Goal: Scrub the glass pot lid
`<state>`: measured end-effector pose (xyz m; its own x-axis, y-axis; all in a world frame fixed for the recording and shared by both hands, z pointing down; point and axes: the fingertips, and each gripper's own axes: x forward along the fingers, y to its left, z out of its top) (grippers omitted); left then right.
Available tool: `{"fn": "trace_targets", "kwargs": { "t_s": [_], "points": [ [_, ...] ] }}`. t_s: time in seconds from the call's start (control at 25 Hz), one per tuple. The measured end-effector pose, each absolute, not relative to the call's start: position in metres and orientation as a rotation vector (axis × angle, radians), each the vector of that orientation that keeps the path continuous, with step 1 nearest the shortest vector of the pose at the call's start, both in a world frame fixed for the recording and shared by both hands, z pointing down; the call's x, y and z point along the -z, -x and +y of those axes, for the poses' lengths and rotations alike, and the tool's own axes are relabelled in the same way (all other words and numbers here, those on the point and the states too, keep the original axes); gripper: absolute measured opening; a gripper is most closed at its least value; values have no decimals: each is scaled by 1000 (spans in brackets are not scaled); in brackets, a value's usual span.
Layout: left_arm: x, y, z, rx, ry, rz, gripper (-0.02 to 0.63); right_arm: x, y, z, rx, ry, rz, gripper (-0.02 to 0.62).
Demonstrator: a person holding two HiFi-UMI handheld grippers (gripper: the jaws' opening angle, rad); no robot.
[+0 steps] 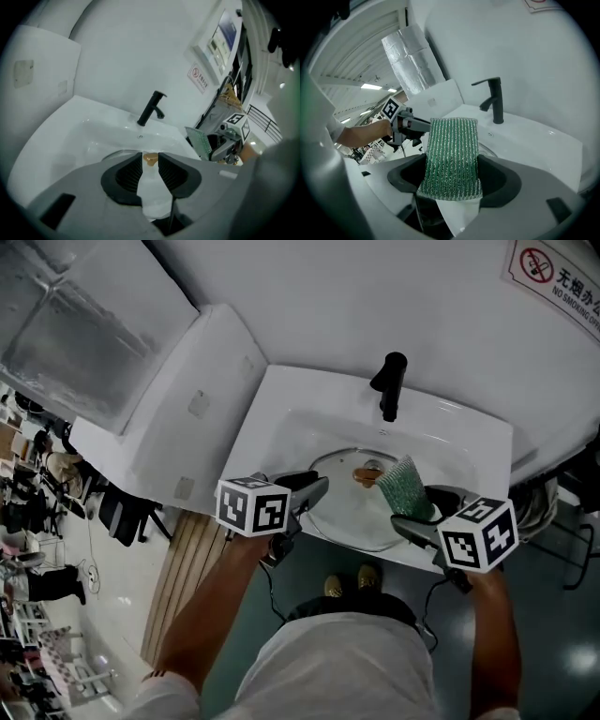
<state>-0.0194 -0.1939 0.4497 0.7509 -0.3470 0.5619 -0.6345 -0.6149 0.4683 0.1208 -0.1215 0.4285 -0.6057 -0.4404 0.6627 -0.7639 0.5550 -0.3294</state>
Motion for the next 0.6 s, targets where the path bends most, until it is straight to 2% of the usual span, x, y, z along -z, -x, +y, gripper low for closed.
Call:
{"fn": "trace_targets", "kwargs": {
  "t_s": [0.32, 0.6],
  "points": [
    [-358, -1, -186, -185, -2500, -723, 72, -372, -99, -132, -693, -1050, -2452, 337],
    [-305, -3, -175, -56, -2706, -768, 43, -319, -78, -133, -519, -1097, -2682, 337]
  ]
}}
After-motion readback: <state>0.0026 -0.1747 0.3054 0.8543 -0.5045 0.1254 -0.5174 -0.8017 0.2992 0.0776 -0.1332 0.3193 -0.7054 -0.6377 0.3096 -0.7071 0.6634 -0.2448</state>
